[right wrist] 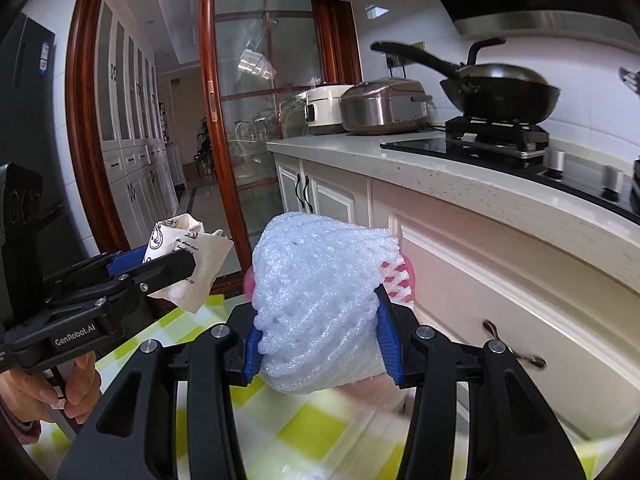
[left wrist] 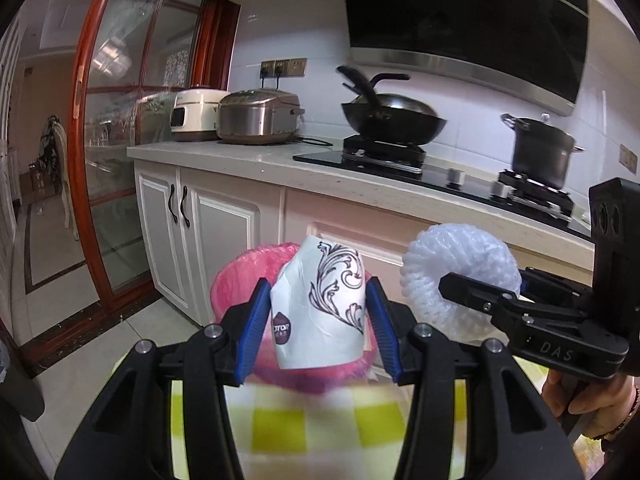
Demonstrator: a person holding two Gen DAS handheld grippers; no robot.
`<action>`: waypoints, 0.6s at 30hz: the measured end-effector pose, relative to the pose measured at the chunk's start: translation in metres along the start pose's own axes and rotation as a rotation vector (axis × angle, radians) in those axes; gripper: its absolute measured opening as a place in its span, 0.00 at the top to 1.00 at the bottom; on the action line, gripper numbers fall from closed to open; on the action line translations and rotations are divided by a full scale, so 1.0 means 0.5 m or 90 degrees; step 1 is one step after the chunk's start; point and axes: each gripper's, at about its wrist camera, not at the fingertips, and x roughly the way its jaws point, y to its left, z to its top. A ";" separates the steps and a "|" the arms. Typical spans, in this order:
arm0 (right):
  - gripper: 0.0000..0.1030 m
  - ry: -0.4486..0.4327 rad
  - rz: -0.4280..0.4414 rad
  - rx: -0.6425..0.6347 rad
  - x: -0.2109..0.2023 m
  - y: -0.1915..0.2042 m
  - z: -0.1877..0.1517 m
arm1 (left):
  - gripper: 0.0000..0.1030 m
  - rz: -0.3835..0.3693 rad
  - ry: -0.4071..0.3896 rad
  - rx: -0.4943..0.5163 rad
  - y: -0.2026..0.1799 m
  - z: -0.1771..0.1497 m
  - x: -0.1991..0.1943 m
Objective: Collect trash
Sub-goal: 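Carry the paper cup and foam net sleeve to the bin and release both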
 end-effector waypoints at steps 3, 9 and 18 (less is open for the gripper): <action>0.55 0.011 0.006 0.001 0.063 -0.020 0.019 | 0.53 -0.003 0.013 -0.018 0.037 0.017 0.075; 0.53 0.023 0.023 0.034 0.189 -0.069 0.035 | 0.53 0.010 0.010 -0.055 0.093 0.028 0.184; 0.41 0.052 0.031 0.044 0.303 -0.107 -0.005 | 0.46 0.029 0.035 -0.057 0.133 -0.017 0.268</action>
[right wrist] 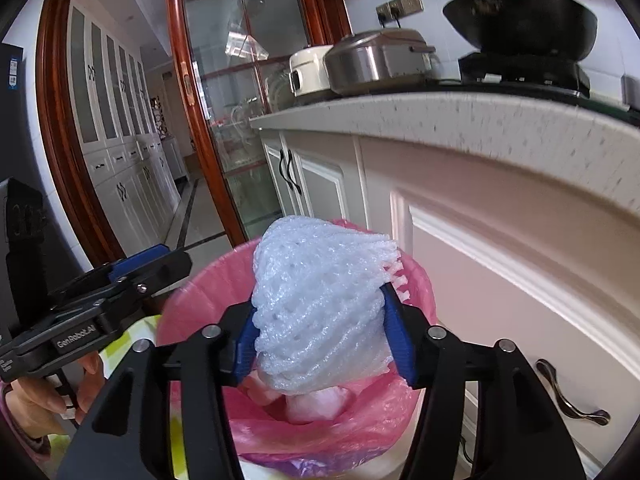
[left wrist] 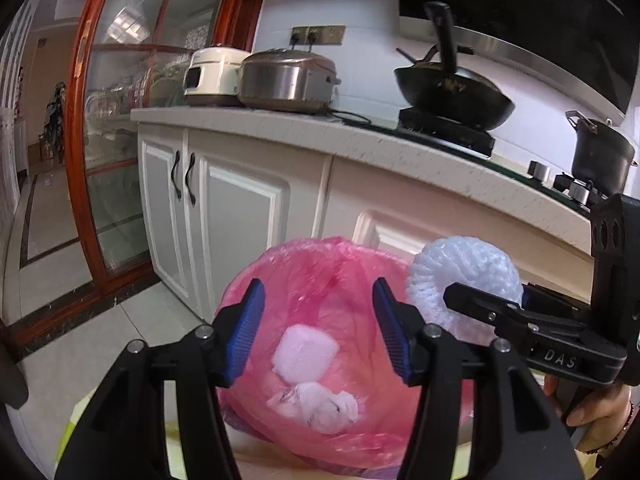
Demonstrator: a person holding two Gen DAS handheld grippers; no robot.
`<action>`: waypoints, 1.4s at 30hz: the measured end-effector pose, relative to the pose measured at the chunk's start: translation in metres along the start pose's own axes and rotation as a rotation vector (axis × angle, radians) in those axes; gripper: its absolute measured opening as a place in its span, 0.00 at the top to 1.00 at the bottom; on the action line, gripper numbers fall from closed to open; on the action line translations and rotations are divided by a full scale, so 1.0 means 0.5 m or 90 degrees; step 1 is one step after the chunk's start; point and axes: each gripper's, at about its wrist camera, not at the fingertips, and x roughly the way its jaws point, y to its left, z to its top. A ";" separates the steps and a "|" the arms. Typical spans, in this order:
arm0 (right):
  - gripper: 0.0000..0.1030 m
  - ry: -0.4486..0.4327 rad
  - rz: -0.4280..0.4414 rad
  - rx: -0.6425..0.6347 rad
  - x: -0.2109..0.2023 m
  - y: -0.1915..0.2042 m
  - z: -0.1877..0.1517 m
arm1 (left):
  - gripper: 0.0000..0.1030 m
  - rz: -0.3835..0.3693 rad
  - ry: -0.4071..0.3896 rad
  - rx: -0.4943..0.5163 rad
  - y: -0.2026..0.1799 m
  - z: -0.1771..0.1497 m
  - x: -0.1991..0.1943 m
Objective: Collect trash
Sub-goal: 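Carry the paper cup and foam net sleeve to the bin and release both, then move both tools back over the table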
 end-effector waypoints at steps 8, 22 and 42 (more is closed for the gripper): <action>0.34 -0.005 0.001 0.018 -0.036 -0.006 0.008 | 0.41 0.027 -0.015 -0.027 0.028 -0.008 -0.107; 0.22 -0.122 -0.015 0.008 -0.556 0.150 -0.003 | 0.11 0.012 -0.074 0.029 -0.133 -0.033 -0.564; 0.17 -0.105 -0.104 0.019 -1.003 0.303 -0.416 | 0.04 -0.025 -0.027 -0.001 -0.346 -0.351 -0.918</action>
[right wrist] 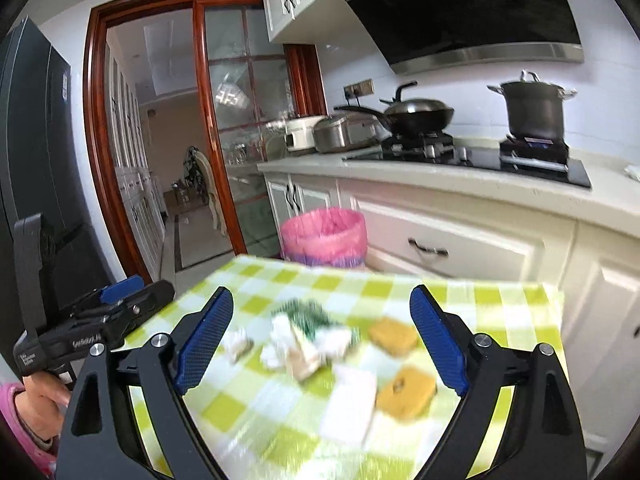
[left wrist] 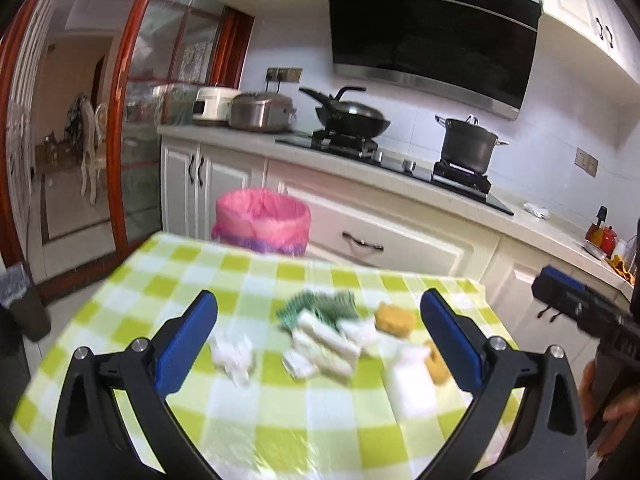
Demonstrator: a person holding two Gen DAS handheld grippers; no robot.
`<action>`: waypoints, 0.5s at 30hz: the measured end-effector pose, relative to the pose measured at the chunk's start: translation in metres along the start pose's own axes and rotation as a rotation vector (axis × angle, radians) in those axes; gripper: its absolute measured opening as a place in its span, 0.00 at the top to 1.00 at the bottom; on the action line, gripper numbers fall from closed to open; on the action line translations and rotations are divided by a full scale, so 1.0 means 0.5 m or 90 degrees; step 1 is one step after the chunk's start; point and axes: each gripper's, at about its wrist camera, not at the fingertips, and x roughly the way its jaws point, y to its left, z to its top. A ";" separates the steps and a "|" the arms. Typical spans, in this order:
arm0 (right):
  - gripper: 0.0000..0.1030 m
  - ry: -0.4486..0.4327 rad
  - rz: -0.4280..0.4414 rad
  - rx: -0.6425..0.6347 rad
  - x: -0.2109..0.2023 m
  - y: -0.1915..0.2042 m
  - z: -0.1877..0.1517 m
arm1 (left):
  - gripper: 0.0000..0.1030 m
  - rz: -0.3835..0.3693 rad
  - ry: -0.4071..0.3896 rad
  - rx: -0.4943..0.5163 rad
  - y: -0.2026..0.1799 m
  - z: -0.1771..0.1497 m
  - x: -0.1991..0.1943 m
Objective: Collect trash
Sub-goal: 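Move both tools back over the table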
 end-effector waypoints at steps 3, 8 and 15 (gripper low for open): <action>0.17 0.018 -0.012 -0.004 -0.012 0.009 -0.051 | 0.04 0.003 0.008 0.001 -0.011 -0.044 -0.011; 0.17 0.034 -0.026 0.003 -0.004 0.006 -0.107 | 0.05 0.009 0.025 0.029 -0.028 -0.096 -0.004; 0.18 0.089 -0.033 0.036 0.064 -0.018 -0.169 | 0.05 0.038 0.029 0.027 0.000 -0.120 0.017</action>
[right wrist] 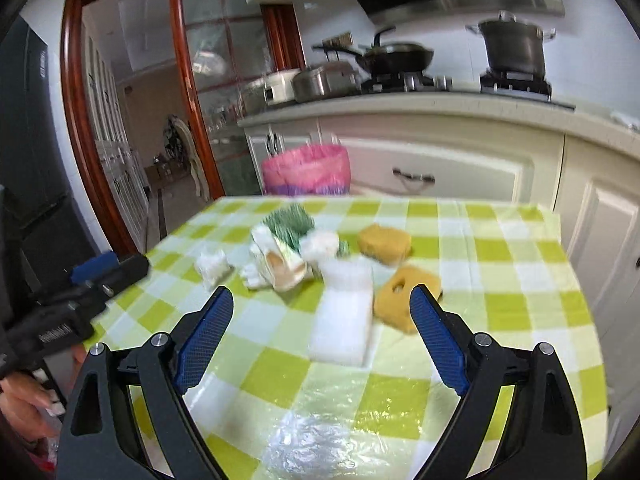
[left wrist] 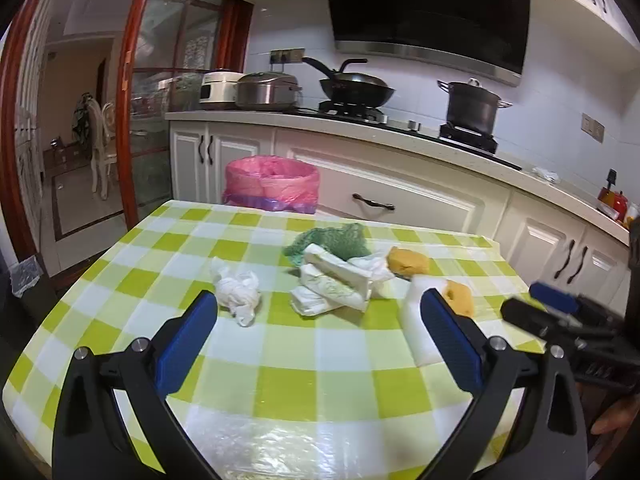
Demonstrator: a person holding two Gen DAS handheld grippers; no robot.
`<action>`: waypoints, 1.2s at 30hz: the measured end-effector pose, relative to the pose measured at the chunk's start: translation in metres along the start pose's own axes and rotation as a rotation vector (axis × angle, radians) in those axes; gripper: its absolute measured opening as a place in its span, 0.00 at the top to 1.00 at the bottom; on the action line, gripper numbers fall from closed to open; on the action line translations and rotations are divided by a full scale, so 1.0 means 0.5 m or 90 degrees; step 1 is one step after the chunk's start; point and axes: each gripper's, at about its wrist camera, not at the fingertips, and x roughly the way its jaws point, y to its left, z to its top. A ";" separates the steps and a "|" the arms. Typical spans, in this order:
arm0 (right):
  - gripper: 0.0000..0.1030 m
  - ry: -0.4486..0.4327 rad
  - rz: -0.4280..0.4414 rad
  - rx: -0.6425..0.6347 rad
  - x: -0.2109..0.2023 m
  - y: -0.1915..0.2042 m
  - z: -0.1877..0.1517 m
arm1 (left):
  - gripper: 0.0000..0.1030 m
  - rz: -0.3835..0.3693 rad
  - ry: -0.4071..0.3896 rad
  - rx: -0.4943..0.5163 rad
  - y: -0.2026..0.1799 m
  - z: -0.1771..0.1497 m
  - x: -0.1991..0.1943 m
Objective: Collect trash
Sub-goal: 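Move both tools back over the table, then grasp the white foam sheet with the right tool while the left tool grasps the tissue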
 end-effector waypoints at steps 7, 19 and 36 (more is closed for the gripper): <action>0.18 0.041 -0.002 0.025 0.079 -0.011 -0.026 | 0.05 0.021 -0.006 -0.008 0.039 -0.003 0.009; 0.24 0.124 -0.053 0.013 0.212 -0.009 -0.025 | 0.05 0.038 0.013 -0.032 0.100 0.001 0.056; 0.52 0.138 -0.042 -0.024 0.261 0.014 0.001 | 0.11 0.055 0.114 -0.055 0.156 0.023 0.238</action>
